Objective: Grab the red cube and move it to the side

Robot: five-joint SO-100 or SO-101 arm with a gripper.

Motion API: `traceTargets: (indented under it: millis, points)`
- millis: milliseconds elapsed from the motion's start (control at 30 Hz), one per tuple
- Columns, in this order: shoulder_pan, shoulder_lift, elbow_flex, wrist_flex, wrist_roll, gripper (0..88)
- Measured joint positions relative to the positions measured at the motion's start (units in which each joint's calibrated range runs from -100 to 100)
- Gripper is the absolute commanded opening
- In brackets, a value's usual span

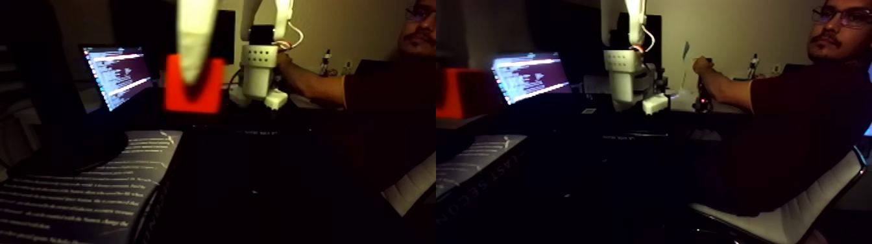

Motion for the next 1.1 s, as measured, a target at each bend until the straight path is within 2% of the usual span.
traceTargets:
  millis: [533, 1100]
  points:
    - [9.7, 8.2, -2.3, -3.5, 3.0, 8.0]
    - [13.8, 16.2, -2.4, -4.7, 5.6, 8.0]
